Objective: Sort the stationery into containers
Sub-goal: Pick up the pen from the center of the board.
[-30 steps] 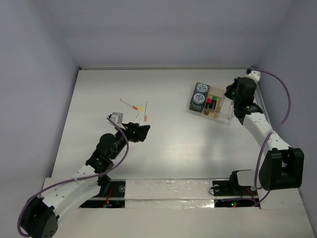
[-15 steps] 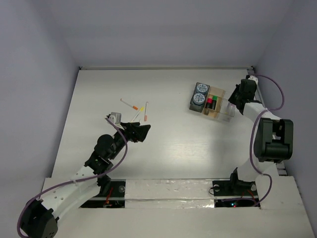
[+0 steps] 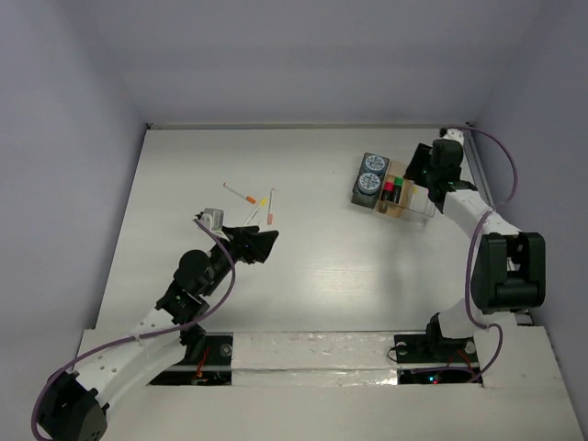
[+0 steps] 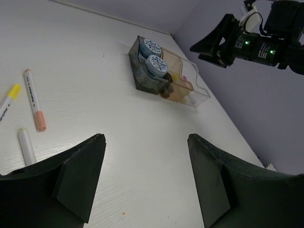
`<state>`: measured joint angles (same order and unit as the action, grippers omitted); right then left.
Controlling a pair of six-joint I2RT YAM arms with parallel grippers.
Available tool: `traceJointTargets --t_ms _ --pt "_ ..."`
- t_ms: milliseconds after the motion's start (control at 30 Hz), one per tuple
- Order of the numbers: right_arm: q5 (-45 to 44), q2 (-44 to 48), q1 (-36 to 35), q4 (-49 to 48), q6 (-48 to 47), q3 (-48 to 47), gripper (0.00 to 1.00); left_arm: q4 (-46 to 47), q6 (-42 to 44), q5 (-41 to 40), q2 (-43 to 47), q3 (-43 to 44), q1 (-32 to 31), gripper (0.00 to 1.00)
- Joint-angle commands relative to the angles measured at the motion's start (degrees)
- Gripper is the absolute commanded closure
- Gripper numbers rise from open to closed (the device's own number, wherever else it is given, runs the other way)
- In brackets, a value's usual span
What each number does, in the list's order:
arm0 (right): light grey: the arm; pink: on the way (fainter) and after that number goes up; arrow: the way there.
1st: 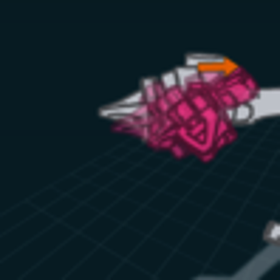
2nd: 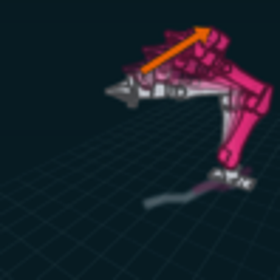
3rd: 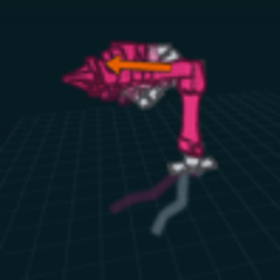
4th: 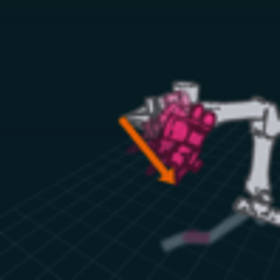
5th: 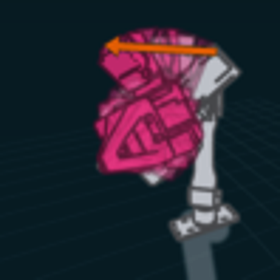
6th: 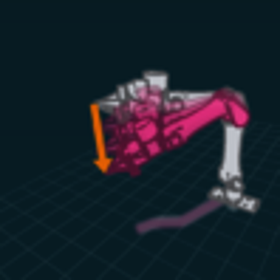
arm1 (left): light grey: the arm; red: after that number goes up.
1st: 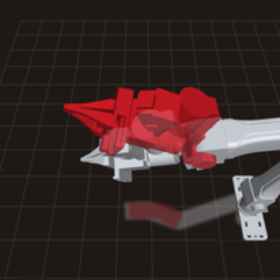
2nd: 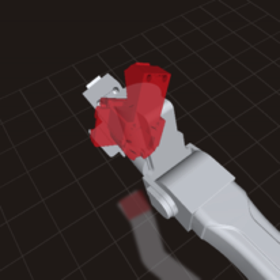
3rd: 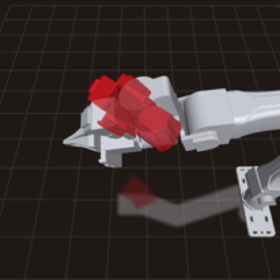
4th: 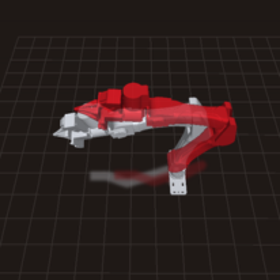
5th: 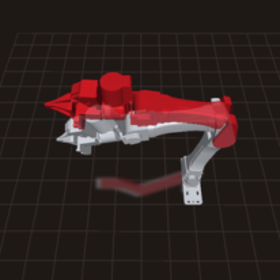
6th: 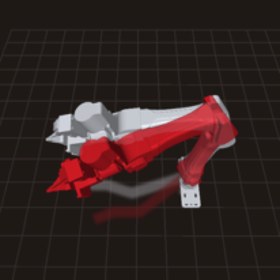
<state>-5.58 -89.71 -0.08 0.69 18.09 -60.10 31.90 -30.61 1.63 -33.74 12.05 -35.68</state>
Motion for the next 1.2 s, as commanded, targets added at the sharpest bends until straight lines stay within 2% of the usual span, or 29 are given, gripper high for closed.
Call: traceJointTargets --t_ms 0,167,200,300,433,567,867,1167 --pt "1.11 1.21 -11.76 -0.86 -1.3 -3.71 0.4 1.85 -0.06 -1.1 2.61 1.66 -0.35 0.33" --pt "-0.56 -7.04 -26.18 1.07 0.46 -9.68 0.38 -3.41 0.02 -11.2 10.6 0.08 -0.35 0.39" --pt "-1.0 -10.8 -30.12 1.42 0.37 -13.26 0.37 -3.95 -0.06 -12.25 13.58 -0.27 -0.35 0.4" --pt "-3.11 -17.32 -35.24 4.75 -0.59 -20.04 0.35 -5.88 -0.24 -15.95 17.81 -1.07 -0.35 0.4" --pt "-4.26 -28.82 -41.13 9.23 -1.12 -32.42 0.34 -6.94 -0.15 -17.71 19.15 -1.24 -0.35 0.4" --pt "-4.96 -36.47 -42.37 13.54 -1.04 -41.04 0.35 -6.5 -0.06 -17.01 17.13 -0.8 0.17 0.4" --pt "-5.4 -43.53 -43.52 16.01 -0.25 -48.36 0.37 -5.27 -0.15 -14.9 14.66 -0.37 0.17 0.4" --pt "-7.6 -49.24 -43.52 20.66 -1.21 -54.07 0.57 -6.06 -0.06 -15.34 15.89 -0.45 0.17 0.4"
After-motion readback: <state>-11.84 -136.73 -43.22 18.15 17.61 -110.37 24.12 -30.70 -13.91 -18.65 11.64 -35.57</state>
